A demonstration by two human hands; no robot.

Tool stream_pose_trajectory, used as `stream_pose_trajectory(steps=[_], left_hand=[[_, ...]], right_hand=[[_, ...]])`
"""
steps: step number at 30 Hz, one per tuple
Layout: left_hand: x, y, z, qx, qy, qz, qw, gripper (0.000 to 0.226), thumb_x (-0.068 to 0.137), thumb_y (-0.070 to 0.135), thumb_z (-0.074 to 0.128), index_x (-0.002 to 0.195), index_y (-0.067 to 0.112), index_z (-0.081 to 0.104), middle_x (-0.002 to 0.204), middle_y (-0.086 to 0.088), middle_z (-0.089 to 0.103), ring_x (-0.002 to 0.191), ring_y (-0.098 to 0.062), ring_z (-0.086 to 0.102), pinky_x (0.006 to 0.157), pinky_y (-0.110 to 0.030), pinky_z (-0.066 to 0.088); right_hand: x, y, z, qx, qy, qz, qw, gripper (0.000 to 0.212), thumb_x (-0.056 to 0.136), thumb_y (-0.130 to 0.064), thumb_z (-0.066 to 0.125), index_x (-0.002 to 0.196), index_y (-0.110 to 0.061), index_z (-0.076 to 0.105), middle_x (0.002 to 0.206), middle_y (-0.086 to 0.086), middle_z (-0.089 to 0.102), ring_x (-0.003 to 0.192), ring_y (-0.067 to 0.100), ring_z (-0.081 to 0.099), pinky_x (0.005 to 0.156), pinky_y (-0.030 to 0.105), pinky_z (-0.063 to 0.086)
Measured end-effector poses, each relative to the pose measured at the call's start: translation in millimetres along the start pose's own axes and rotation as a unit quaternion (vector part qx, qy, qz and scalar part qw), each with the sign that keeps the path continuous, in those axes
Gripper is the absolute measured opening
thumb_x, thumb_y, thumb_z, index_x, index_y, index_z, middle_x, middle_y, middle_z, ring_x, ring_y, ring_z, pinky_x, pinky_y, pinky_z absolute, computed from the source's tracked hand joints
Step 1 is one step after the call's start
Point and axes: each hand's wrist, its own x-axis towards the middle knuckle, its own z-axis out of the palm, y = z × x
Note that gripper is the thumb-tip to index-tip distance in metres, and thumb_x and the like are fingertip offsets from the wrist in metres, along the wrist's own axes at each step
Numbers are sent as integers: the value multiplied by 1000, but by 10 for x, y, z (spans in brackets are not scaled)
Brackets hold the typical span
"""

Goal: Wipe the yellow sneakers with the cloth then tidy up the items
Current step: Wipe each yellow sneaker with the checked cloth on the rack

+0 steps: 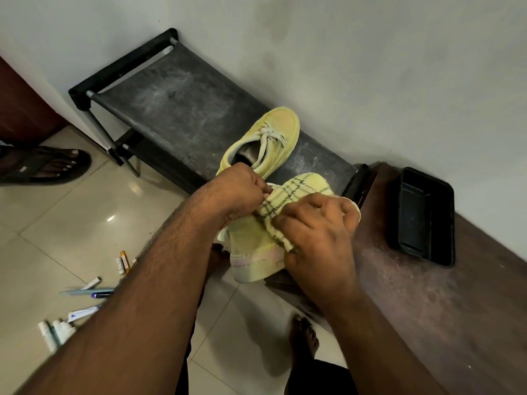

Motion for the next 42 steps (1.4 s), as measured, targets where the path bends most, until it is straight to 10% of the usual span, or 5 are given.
stream_pose_trajectory(steps=[13,21,28,35,42], left_hand=[[-2,-7,2,15,-1,17,1000,20,88,13,68,107,14,74,106,2,72,97,-12,62,91,-25,48],[6,-11,9,12,-8,20,1000,24,86,14,71,110,15,73,118,4,70,107,-13,61,101,-30,46],[11,-14,14,13,-1,22,1000,22,87,12,69,108,15,74,111,1,72,104,-14,63,99,-33,49],[2,1,10,23,0,24,999,28,87,14,69,115,15,71,121,1,68,111,-13,60,98,-23,43],[10,-2,11,2,6,10,1000,21,88,10,67,107,14,74,108,0,72,102,-15,62,95,-31,50]], right_hand=[[-73,7,-39,8,-6,4,1000,27,70,-16,57,89,-24,74,95,-12,68,100,17,49,91,44,27],[-47,459,-79,-60,-46,215,974,39,66,-9,62,99,-25,73,103,-9,68,102,20,43,82,35,19],[-106,8,-37,-33,-28,57,997,30,67,-16,68,95,-26,73,99,-11,68,96,20,51,76,35,25],[-80,574,-58,-86,-39,251,963,43,69,-11,61,108,-24,71,109,-5,66,102,22,42,79,32,15],[-144,-5,-10,-1,-43,45,998,39,67,-13,57,102,-22,72,102,-7,67,93,21,52,74,36,36]])
